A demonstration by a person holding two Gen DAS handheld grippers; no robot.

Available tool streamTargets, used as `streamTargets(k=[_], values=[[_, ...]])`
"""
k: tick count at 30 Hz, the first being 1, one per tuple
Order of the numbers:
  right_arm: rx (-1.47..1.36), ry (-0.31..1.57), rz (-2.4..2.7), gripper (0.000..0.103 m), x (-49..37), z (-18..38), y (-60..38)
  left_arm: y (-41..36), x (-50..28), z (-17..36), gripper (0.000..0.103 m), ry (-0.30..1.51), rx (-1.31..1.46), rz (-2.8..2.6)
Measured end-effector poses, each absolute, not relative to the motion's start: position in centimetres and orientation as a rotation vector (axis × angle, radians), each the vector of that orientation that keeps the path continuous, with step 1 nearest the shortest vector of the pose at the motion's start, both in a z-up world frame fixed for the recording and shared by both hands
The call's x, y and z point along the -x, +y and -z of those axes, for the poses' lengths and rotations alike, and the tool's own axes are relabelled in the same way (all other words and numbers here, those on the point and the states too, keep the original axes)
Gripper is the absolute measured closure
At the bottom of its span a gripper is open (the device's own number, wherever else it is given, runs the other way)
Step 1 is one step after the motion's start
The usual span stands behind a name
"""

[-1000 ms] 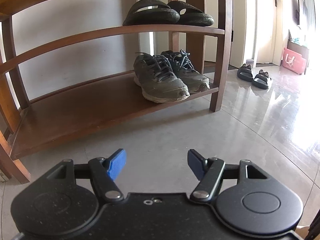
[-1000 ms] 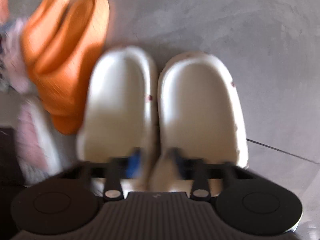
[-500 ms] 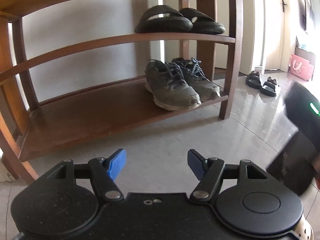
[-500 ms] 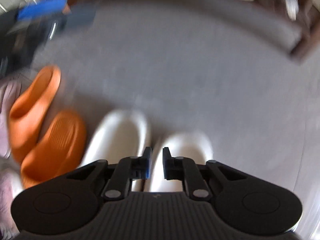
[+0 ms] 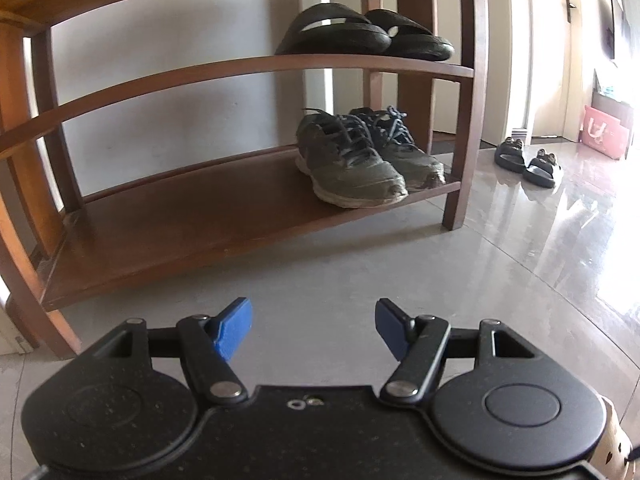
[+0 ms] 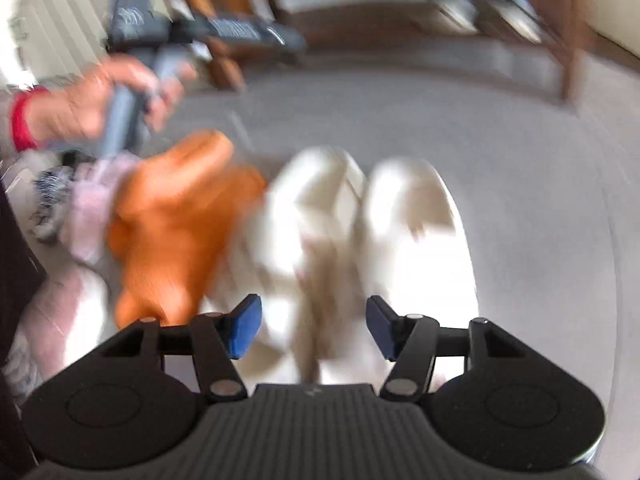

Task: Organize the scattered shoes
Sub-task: 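Grasp both white heart-print slides at their heels with the right tool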

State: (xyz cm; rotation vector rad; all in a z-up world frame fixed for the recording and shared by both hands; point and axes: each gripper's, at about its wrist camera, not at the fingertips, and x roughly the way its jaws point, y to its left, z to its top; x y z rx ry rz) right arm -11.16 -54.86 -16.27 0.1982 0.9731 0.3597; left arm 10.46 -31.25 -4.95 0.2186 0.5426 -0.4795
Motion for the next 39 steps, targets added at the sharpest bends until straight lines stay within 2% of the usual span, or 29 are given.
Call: streamTargets(k=[4, 7, 12, 15, 19, 21, 23, 24, 26, 29, 31, 39], values=[[-0.305, 0.979, -0.284, 0.041, 11.7, 18.8, -55.0, -32.5, -9.9, 5.1, 0.035, 0.536, -0.239, 0.505], [-0.203, 0.922, -0.324, 0.041, 11.8, 19.5, -52.0, -33.0, -9.0, 5.0, 0.035, 0.507, -0.271, 0.521], [-0.028, 0.84, -0.294, 0.034, 9.8, 21.2, -46.9, -32.6, -8.5, 5.0, 0.035, 0.493, -0.283, 0.513], [0.001, 0.794, -0.232, 0.025, 8.9, 22.4, -46.8, -32.2, -8.6, 5.1, 0.035, 0.499, -0.274, 0.5], [0.012, 0.717, -0.178, 0.022, 8.8, 23.1, -46.9, -31.8, -8.7, 5.4, 0.035, 0.516, -0.271, 0.507], [-0.007, 0.696, -0.179, 0.026, 8.1, 23.0, -47.2, -31.8, -8.6, 5.6, 0.035, 0.517, -0.28, 0.514], [-0.033, 0.672, -0.185, 0.045, 7.0, 22.9, -47.7, -31.7, -8.5, 5.6, 0.035, 0.518, -0.284, 0.516], [-0.041, 0.662, -0.197, 0.05, 6.9, 22.7, -48.4, -31.5, -8.5, 5.6, 0.035, 0.517, -0.285, 0.513], [-0.059, 0.644, -0.218, 0.065, 6.2, 22.3, -49.0, -31.2, -8.5, 5.6, 0.035, 0.513, -0.286, 0.5], [-0.089, 0.619, -0.225, 0.073, 5.2, 21.4, -50.4, -30.6, -8.4, 5.4, 0.035, 0.502, -0.287, 0.477], [-0.111, 0.597, -0.231, 0.077, 4.5, 20.9, -51.2, -30.1, -8.5, 5.3, 0.035, 0.494, -0.284, 0.46], [-0.222, 0.546, -0.3, 0.077, 2.6, 18.4, -53.5, -27.6, -9.4, 3.4, 0.035, 0.449, -0.205, 0.371]])
